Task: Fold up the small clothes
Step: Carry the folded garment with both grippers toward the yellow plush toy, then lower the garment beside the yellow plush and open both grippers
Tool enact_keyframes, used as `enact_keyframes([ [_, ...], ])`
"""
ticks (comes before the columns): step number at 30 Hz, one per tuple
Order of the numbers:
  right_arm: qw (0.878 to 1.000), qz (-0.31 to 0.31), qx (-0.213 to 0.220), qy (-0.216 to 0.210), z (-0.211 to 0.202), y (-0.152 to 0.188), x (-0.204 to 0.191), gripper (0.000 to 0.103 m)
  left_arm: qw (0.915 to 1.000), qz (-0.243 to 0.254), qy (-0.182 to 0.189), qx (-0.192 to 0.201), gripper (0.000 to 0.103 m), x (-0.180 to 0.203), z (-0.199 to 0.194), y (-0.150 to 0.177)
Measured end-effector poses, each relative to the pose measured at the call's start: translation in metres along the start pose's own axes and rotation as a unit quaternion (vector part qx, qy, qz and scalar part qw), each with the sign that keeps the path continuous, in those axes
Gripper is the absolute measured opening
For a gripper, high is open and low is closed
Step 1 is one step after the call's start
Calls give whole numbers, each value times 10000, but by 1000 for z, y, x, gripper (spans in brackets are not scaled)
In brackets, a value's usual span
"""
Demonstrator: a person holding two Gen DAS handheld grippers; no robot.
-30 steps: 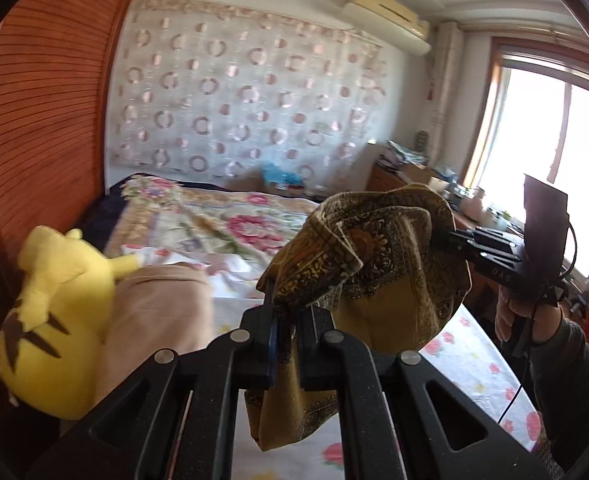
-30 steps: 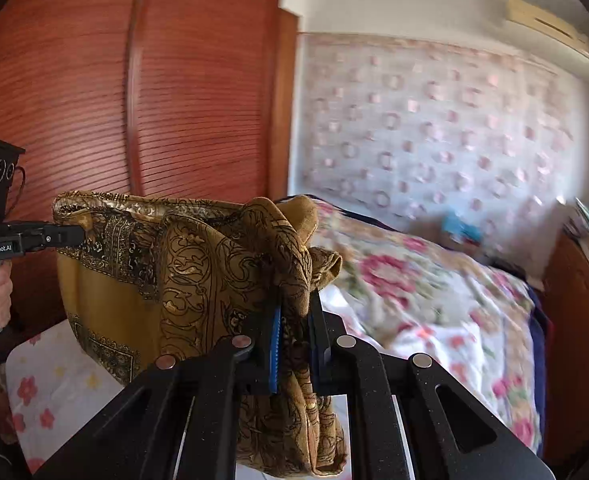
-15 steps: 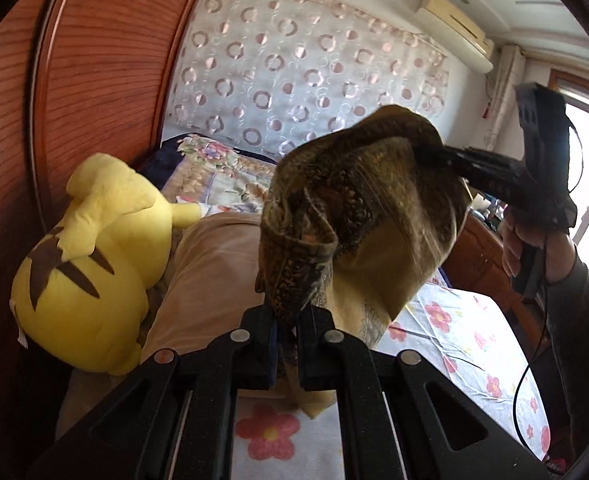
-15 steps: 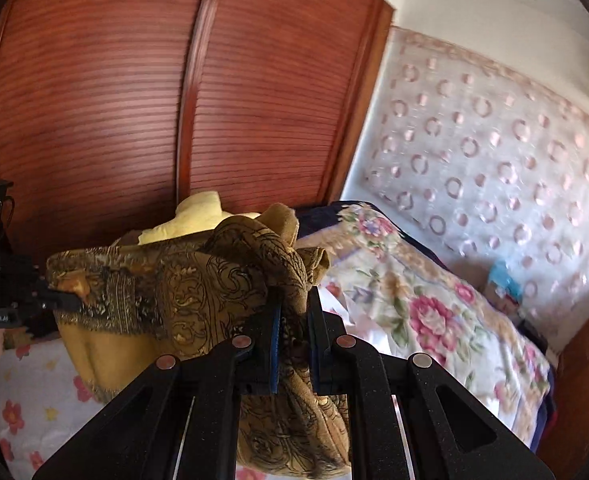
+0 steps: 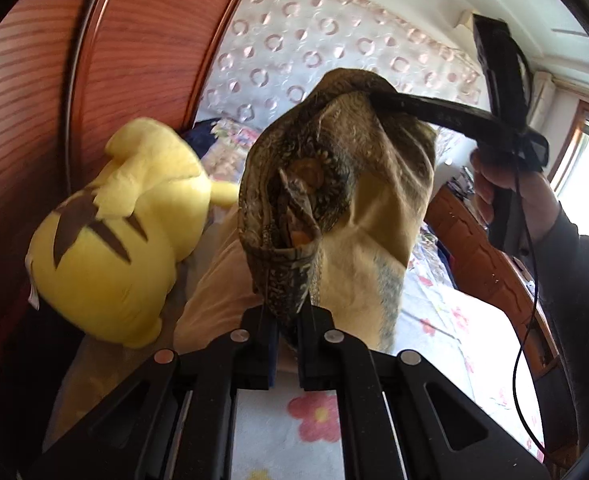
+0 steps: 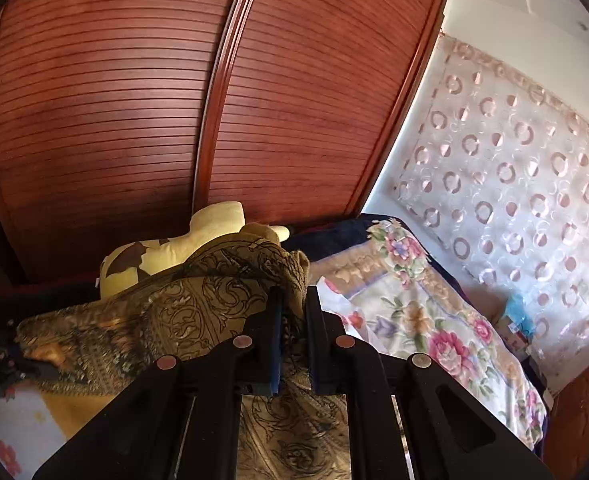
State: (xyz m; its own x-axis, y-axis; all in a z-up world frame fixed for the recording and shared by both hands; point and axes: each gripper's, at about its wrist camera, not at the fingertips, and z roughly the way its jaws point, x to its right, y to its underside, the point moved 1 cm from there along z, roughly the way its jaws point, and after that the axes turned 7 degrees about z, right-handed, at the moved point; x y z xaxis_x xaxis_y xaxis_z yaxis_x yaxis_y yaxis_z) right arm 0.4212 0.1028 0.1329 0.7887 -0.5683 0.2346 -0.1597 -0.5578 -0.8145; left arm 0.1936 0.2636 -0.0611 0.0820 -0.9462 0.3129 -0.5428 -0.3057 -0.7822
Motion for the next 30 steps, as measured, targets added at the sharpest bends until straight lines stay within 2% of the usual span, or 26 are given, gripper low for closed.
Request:
enact_keyframes([
  [5,9988,469,-122,3,39,3,10,10,9999,-27,-88,-133,7,-1,8,12],
  [10,9967,811,-40,-5,52,1,10,10,9996,-121,-240,-114,7,-11,8,10],
  [12,9964,844,-95,35,52,4,9,17,9994,-90,-293,-144,7,-13,8,10],
  [15,9957,905,-206,-59,50,16,9,21,9994,-21,-291,-157,8,-12,6,8],
  [18,9918,1119,-569,-240,58,38,12,22,9991,265,-249,-202,9,-6,3,8],
  [19,9903,1182,-687,-252,62,47,13,22,9987,374,-210,-264,12,-3,2,9],
  [21,9873,1290,-881,-287,71,62,14,22,9985,445,-158,-262,28,0,-4,10],
  [22,9852,1373,-964,-340,76,69,14,22,9985,478,-125,-241,29,1,-7,10],
  [24,9808,1545,-1126,-375,89,82,14,22,9983,525,-110,-217,39,4,-14,10],
  [27,9753,1898,-1026,-482,92,85,21,22,9970,706,-245,-203,40,15,-22,9],
  [30,9756,1930,-1004,-309,78,79,17,22,9943,990,-320,-217,40,32,-29,10],
])
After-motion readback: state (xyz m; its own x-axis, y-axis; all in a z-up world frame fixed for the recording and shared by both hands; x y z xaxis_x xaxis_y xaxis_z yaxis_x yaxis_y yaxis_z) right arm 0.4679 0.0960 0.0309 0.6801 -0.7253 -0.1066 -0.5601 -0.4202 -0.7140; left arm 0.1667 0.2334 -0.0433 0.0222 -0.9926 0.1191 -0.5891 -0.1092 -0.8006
